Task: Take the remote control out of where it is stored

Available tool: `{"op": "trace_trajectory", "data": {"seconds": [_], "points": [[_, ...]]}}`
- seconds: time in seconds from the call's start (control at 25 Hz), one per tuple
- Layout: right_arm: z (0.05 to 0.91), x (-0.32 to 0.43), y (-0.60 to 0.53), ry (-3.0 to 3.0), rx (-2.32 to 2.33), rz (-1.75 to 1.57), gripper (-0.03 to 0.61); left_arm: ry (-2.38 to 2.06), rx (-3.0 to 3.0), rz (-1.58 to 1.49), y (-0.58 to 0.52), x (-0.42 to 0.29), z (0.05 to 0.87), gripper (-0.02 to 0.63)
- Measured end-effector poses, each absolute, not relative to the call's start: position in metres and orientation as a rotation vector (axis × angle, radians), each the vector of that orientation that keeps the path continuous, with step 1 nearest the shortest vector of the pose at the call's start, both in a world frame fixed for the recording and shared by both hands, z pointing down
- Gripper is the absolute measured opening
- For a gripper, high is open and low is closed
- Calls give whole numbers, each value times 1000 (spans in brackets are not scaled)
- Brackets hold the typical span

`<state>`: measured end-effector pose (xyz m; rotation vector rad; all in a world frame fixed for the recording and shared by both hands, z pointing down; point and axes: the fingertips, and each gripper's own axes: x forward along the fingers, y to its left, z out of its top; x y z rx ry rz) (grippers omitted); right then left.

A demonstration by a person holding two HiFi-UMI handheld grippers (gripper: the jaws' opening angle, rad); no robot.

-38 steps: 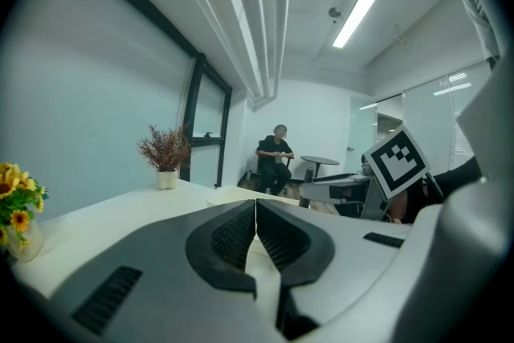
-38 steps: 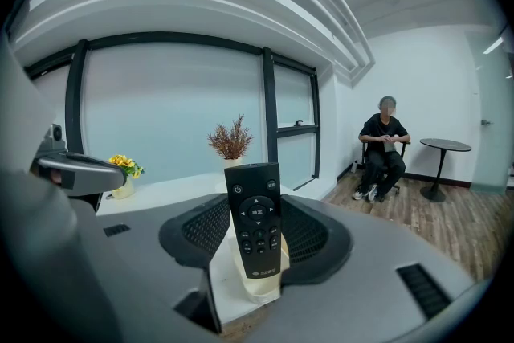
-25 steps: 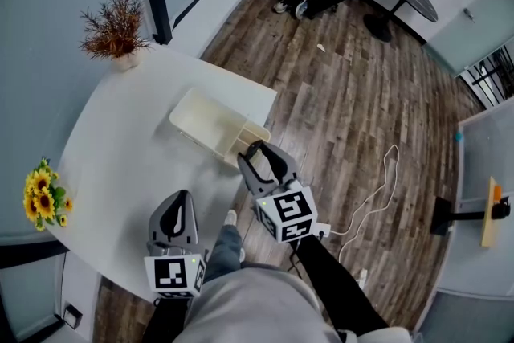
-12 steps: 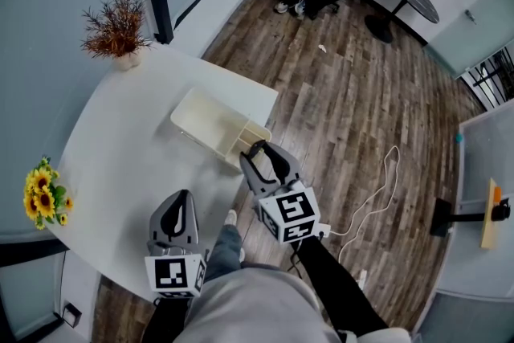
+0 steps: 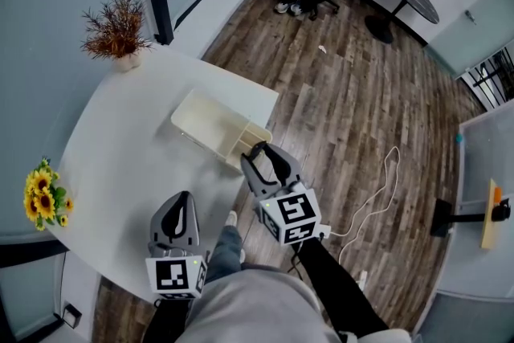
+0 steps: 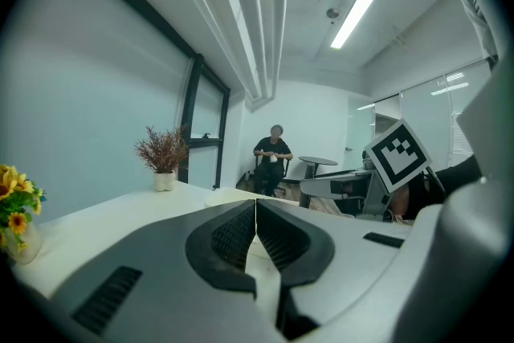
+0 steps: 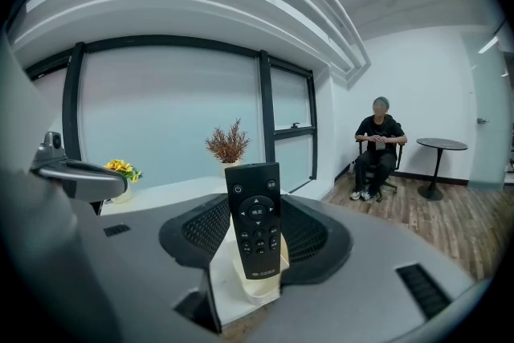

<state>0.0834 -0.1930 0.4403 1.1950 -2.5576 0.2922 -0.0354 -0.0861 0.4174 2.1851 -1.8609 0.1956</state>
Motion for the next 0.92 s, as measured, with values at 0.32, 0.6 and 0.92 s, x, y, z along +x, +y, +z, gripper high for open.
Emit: {"op": "trace_trajectory", "data": {"seconds": [0.32,0.6,0.92], "points": [[439,81,-194,-2558,1199,285,196,-1863,2180,195,-86,-38,418,9],[439,80,-196,-2558,1199,282,196,-1863,2181,194,-87,-38,418,9],[439,82,-197,-2556,1216,283,196,-1864,2177,202,-86,-38,420,9]]}}
